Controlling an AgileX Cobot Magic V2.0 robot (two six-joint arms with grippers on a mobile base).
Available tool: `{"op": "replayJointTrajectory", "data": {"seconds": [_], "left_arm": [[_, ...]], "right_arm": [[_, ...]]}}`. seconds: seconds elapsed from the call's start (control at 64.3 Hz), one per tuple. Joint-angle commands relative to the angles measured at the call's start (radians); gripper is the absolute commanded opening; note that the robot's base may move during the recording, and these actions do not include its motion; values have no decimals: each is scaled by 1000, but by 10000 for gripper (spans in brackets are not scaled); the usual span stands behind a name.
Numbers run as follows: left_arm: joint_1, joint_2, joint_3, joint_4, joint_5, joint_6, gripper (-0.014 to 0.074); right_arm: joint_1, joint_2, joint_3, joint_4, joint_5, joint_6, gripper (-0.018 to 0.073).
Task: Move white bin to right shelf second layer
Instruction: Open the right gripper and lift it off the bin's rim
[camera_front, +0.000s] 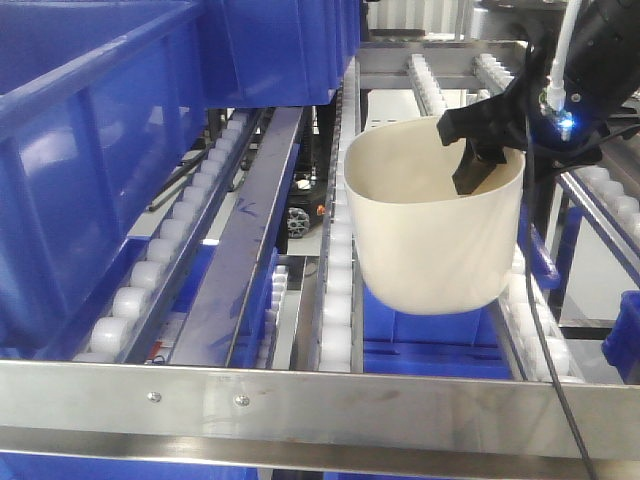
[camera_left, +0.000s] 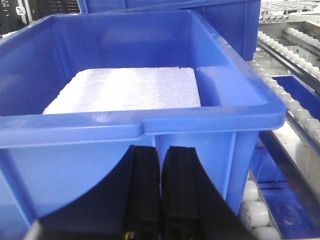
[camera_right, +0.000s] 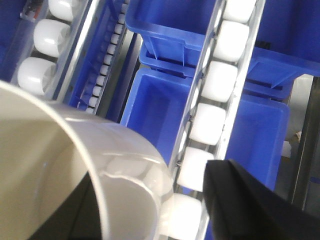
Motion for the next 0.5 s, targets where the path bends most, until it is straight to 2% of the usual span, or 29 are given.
{"op": "replayJointTrajectory", "data": {"seconds": [0.0, 0.482], "left_arm": [[-7, -14, 37, -5, -85, -4, 85], [-7, -14, 37, -5, -85, -4, 85]], "right_arm": [[-2, -65, -36, 17, -68, 1, 468], [-2, -121, -36, 36, -55, 1, 468]]}}
